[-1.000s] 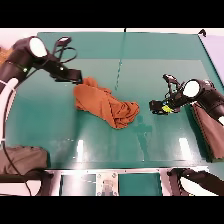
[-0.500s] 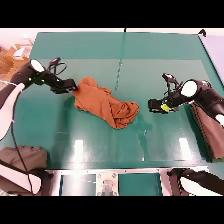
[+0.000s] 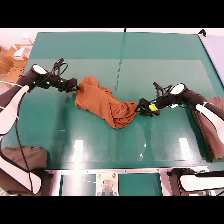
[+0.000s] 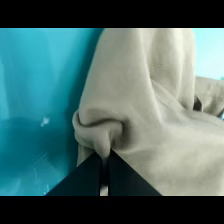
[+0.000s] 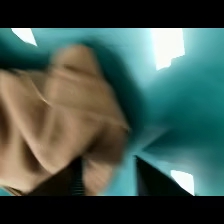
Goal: Fold the shirts.
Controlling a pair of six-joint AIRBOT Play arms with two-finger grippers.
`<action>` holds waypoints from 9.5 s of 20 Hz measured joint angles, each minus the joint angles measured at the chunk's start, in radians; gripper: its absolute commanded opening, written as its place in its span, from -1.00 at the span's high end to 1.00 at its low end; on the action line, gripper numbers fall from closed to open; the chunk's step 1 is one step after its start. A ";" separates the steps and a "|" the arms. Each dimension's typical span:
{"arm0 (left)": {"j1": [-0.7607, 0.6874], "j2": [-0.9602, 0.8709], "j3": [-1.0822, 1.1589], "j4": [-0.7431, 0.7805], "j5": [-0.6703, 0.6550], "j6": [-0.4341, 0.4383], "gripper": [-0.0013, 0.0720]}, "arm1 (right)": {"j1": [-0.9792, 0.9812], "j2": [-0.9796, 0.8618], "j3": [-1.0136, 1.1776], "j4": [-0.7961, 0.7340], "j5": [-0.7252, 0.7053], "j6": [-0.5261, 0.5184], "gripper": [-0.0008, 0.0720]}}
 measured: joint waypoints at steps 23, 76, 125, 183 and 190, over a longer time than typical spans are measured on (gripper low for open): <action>-0.003 0.539 0.679 -0.034 -0.212 -0.092 0.90 | -0.598 0.624 0.677 0.348 0.117 -0.237 0.95; 0.246 -0.010 0.426 0.184 -0.591 -0.143 -0.51 | -0.591 -0.030 -0.020 0.029 0.131 -0.394 0.94; 0.067 0.985 0.598 0.283 -0.105 -0.147 0.89 | -0.814 0.857 0.758 0.228 0.002 -0.165 0.94; 0.073 0.317 -0.097 0.446 -0.644 -0.362 0.89 | -0.509 0.436 -0.134 -0.417 0.349 0.097 0.94; 0.072 0.824 -0.727 0.379 -0.355 -0.419 -0.65 | -0.515 0.774 -0.502 -0.395 0.316 0.261 -0.27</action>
